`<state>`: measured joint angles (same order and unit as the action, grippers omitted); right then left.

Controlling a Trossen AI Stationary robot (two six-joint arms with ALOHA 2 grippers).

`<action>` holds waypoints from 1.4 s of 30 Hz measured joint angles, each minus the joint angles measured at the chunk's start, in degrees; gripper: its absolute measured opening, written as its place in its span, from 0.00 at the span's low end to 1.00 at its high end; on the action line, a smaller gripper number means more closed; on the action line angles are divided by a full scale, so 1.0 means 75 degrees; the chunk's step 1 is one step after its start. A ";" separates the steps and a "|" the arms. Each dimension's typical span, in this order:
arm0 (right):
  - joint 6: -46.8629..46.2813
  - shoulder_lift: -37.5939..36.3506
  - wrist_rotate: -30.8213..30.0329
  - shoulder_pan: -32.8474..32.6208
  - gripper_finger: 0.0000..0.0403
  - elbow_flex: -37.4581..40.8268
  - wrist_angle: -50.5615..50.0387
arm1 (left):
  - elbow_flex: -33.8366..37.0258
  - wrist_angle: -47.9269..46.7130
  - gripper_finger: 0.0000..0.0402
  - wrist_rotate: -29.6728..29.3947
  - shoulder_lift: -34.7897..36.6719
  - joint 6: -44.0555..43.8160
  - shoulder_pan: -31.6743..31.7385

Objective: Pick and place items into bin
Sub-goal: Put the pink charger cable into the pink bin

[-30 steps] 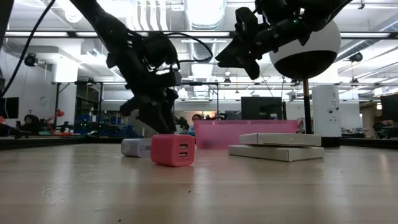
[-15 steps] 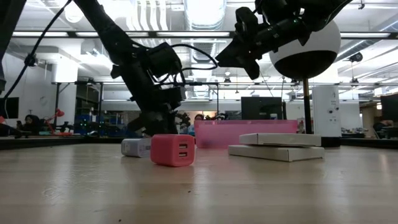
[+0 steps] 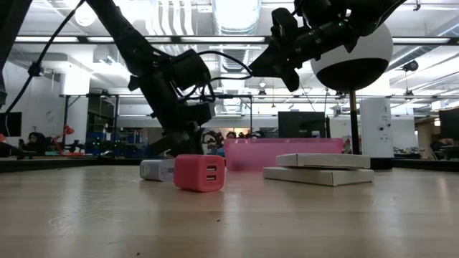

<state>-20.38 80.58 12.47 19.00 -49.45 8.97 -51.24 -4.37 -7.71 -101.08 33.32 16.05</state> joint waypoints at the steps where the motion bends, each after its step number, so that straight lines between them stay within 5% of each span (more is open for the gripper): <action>1: 0.0000 0.0000 0.0000 0.0000 0.17 0.0000 0.0000 | 0.0000 -0.0010 0.19 -0.0023 -0.0003 0.0000 0.0003; 8: -0.0026 -0.0003 0.0000 0.0000 0.18 0.0000 0.0006 | 0.0009 -0.0048 0.02 -0.0104 -0.0009 -0.0007 0.0015; 18: -0.0300 -0.0009 -0.0002 0.0000 0.17 0.0000 0.0019 | -0.0062 -0.0163 0.03 -0.0181 0.0295 -0.0698 0.0023; 31: -0.0344 -0.0027 -0.0004 0.0000 0.16 0.0000 -0.0019 | -0.0071 -0.0040 0.03 -0.0062 0.2063 -0.1876 0.0017; 42: 0.0202 -0.0035 0.0009 -0.0023 0.24 0.0003 0.0085 | 0.0224 0.2134 0.01 0.0563 0.3892 -0.3511 0.0112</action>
<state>-18.87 80.31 12.53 18.83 -49.43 9.61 -49.56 11.63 -3.49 -71.89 6.99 16.89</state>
